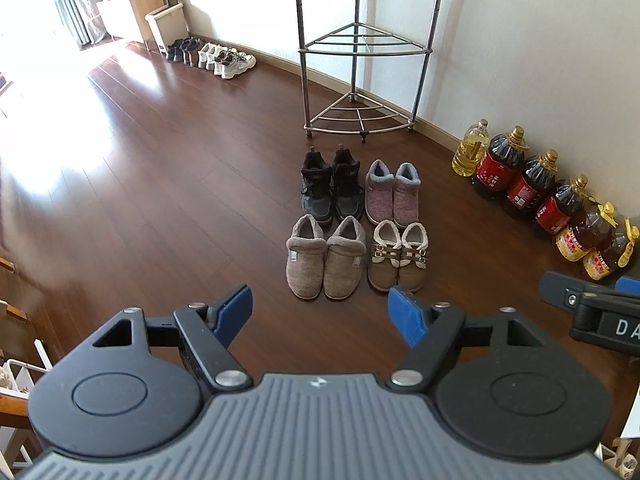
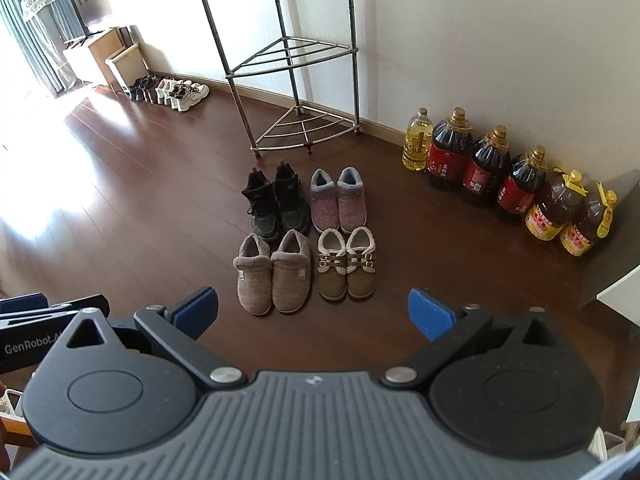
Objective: Organize scattered shoes
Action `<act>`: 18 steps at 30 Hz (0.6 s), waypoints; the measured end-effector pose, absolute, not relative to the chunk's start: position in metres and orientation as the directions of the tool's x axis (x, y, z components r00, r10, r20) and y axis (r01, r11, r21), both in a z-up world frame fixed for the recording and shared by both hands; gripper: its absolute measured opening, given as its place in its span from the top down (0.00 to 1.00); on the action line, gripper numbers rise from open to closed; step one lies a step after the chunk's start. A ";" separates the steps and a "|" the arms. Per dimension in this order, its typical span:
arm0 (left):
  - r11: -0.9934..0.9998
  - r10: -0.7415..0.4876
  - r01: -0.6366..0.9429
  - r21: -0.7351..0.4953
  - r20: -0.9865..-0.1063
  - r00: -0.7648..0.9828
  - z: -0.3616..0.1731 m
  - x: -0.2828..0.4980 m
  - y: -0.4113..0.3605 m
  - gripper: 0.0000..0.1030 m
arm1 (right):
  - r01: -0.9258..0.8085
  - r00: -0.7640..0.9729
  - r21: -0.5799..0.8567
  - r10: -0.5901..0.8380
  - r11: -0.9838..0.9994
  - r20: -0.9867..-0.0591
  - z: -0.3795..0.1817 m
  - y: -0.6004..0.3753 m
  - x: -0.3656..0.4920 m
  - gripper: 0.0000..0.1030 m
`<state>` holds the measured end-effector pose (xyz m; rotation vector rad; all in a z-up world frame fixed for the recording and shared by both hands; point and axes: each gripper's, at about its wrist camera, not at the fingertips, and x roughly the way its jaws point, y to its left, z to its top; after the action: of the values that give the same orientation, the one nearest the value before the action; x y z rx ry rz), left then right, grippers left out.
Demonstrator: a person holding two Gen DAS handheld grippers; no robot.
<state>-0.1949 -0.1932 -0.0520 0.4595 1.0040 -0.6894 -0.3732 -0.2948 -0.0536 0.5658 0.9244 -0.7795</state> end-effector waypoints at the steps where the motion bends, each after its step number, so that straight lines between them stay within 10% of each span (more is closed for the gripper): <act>1: 0.705 -0.307 0.708 0.044 -0.880 0.361 -0.052 -0.195 -0.193 0.25 | 0.790 0.373 0.102 -0.341 0.605 -0.863 -0.051 -0.294 -0.370 0.02; 18: 0.763 -0.242 0.640 0.093 -0.876 0.416 -0.052 -0.207 -0.231 0.25 | 0.758 0.352 0.089 -0.290 0.646 -0.890 -0.058 -0.344 -0.362 0.02</act>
<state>-0.2069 -0.2313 -0.0524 0.4535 0.9978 -0.5780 -0.3620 -0.3443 -0.0581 0.5486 0.9940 -0.7234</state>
